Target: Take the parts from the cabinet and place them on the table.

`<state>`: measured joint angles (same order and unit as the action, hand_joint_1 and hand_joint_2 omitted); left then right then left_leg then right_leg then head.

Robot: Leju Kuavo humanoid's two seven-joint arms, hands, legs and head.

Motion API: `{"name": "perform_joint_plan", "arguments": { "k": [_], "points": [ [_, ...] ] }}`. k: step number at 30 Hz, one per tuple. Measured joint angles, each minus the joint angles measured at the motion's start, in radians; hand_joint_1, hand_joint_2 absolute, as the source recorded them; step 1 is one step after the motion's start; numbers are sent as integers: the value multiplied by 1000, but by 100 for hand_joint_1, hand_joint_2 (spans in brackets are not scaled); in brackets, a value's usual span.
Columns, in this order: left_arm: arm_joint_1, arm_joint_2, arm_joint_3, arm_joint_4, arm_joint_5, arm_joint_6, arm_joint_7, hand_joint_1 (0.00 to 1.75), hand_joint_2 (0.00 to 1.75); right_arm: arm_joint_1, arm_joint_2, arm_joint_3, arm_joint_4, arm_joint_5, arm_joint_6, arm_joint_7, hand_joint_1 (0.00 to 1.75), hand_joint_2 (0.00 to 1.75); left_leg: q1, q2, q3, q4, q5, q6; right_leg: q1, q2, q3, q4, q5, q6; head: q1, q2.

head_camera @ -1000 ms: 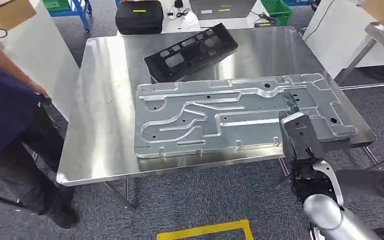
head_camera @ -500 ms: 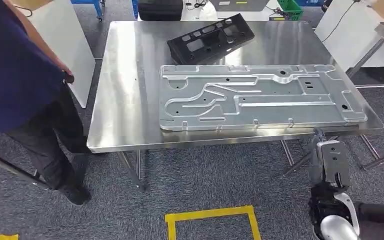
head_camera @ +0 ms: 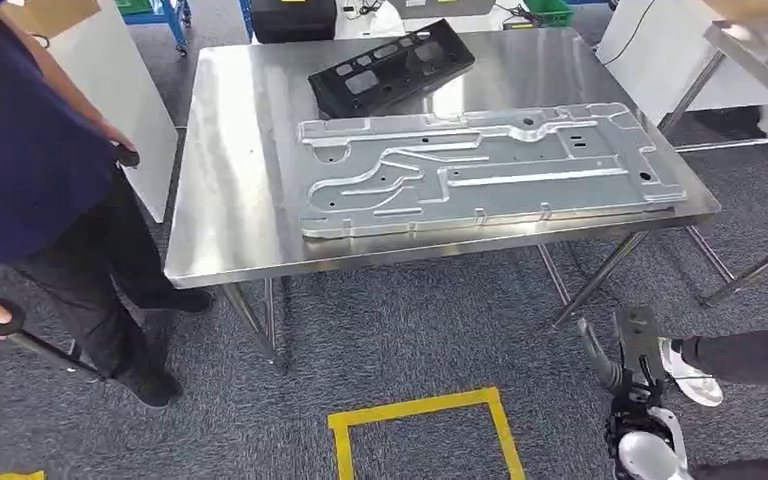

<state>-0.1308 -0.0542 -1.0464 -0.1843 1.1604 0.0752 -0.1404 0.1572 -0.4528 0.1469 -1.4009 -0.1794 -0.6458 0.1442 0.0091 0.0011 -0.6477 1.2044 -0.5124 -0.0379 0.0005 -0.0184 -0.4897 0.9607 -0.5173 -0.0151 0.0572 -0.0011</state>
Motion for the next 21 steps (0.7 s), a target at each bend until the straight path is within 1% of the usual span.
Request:
{"name": "perform_joint_plan", "arguments": {
  "k": [1,2,3,4,5,6,7,8,9,10,11,12,13,14,15,16,17,18,20,21],
  "points": [
    [1,2,-1,0,-2,0,4,0,0,-10,12,8,75,-22,8,-27,0,175,8,5,60,-90,17,-9,-7,1,-12,15,-3,8,-2,0],
    [2,2,-1,0,-2,0,4,0,0,-18,19,12,128,-30,11,-49,0,175,3,9,87,-135,-19,-18,-7,2,-27,29,-7,19,-9,0],
    [2,2,-1,0,-2,0,4,0,0,-20,24,18,169,-35,12,-59,0,175,0,5,87,-141,-9,-1,-6,1,-42,49,-12,27,-17,0],
    [2,0,-1,0,-3,0,4,0,0,-23,28,22,190,-35,14,-65,0,175,-1,2,80,-144,-23,14,-6,2,-46,58,-15,31,-14,0],
    [3,0,-1,0,-3,0,4,0,0,-28,31,25,225,-38,14,-68,0,175,-1,1,76,-142,-24,28,-6,1,-47,61,-14,32,-10,0],
    [4,0,-1,0,-3,0,4,0,0,-33,35,29,250,-40,14,-68,0,175,-1,1,75,-143,-22,34,-7,1,-48,61,-12,33,-5,0],
    [3,-1,-1,0,-3,0,4,0,0,-39,36,32,275,-41,14,-68,0,175,3,1,74,-145,-18,41,-9,2,-50,64,-17,40,-5,0],
    [2,-1,-1,0,-3,0,4,0,0,-41,38,37,296,-42,14,-68,0,175,3,0,73,-145,-16,46,-10,5,-58,89,-41,47,1,0],
    [3,-1,-1,0,-3,0,4,0,0,-45,38,40,313,-43,14,-67,0,175,3,0,70,-146,-13,50,-11,6,-84,146,-79,52,9,0],
    [3,-1,-1,0,-3,0,4,0,0,-48,40,43,332,-46,17,-58,0,175,2,-1,66,-145,-12,53,-11,7,-115,217,-115,55,15,0],
    [3,-1,-2,0,-6,0,4,0,0,-52,44,47,353,-56,32,-36,0,175,1,-1,63,-145,-10,55,-12,7,-145,283,-143,57,21,0],
    [3,-1,-3,0,-7,0,4,0,0,-56,50,55,379,-66,50,-19,0,175,-1,-2,60,-145,-9,57,-12,7,-165,327,-154,56,28,0],
    [3,-1,-3,0,-11,-1,4,0,0,-58,59,66,415,-94,76,-32,0,175,-2,-4,58,-145,-7,58,-11,8,-164,329,-142,53,34,0],
    [3,-1,-3,0,-14,-1,4,0,0,-64,71,76,456,-132,111,-65,0,175,-3,-6,57,-145,-6,59,-10,9,-148,293,-109,47,39,0],
    [3,-1,-3,0,-17,-2,2,0,0,-78,89,82,508,-172,150,-104,0,175,-5,-6,57,-145,-5,58,-8,10,-117,228,-67,39,43,0],
    [2,-2,-3,-1,-19,-2,1,0,0,-98,107,89,567,-204,181,-130,0,175,-6,-7,58,-145,-4,57,-6,10,-76,141,-21,28,45,0],
    [1,-4,-3,-1,-20,-1,0,0,0,-115,124,95,625,-222,196,-147,0,0,-6,-6,58,-147,-2,55,-3,12,-48,77,-11,21,45,0],
    [0,-6,-4,-1,-21,0,0,0,0,-130,141,101,685,-239,213,-149,0,0,-11,-8,53,-146,1,50,2,12,-42,59,-19,15,38,0],
    [0,-4,-4,-1,-23,0,-2,0,0,-152,170,111,777,-254,232,-148,0,0,-4,-10,49,-148,8,39,7,11,-46,57,-17,17,39,0],
    [0,-4,-4,-1,-24,0,-2,0,0,-165,185,116,825,-257,239,-140,0,0,-1,-6,52,-155,11,33,10,13,-47,54,-15,14,41,0]
  ]
}}
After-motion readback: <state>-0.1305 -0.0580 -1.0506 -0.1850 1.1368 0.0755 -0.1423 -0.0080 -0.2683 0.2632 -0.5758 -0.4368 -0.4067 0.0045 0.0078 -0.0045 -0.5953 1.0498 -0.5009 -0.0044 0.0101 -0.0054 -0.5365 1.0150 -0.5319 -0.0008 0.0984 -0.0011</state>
